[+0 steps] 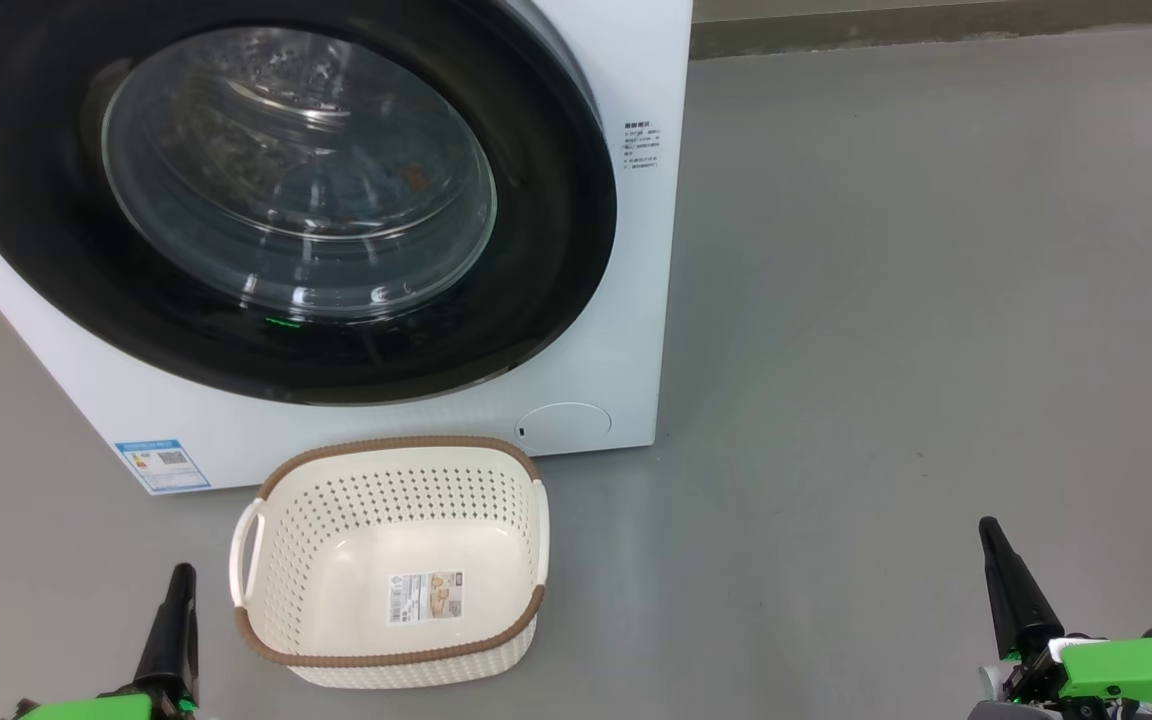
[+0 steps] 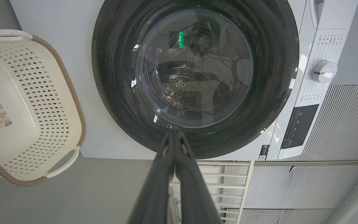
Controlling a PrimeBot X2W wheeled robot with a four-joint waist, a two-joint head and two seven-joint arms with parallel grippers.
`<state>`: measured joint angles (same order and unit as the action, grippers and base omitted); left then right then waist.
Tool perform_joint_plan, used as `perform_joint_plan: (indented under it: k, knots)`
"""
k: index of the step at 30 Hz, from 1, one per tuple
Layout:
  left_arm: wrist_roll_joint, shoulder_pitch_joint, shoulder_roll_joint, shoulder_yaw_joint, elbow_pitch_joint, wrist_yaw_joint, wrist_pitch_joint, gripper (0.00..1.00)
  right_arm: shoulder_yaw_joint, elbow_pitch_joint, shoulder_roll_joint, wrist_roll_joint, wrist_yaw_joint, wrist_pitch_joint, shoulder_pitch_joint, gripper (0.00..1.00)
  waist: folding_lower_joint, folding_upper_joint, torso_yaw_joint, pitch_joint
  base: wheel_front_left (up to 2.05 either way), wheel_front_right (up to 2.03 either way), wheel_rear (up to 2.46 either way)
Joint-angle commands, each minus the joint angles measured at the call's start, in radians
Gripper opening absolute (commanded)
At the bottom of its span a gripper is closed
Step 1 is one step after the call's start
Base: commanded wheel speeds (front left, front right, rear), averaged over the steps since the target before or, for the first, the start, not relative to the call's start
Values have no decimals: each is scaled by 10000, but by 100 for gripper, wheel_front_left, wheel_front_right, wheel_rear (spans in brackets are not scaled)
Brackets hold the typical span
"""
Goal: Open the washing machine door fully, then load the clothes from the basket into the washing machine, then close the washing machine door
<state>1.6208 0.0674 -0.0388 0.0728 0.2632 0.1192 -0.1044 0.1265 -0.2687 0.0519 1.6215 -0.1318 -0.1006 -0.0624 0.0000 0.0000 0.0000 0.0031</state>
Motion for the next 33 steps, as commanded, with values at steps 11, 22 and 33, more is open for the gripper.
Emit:
perform_joint_plan:
  k: [11,22,33]
  knots:
    - [-79,401,-157,358,-182,115,-46,0,-190,243,35,-77,11,-75,-449,0,0,0,0,0,0,0,0]
    - [-87,402,-151,368,-182,115,-54,0,-179,243,27,-86,11,-84,-450,0,0,0,0,0,0,0,0]
    - [-94,403,-145,377,-182,115,-61,0,-169,242,20,-95,11,-92,-451,0,0,0,0,0,0,0,0]
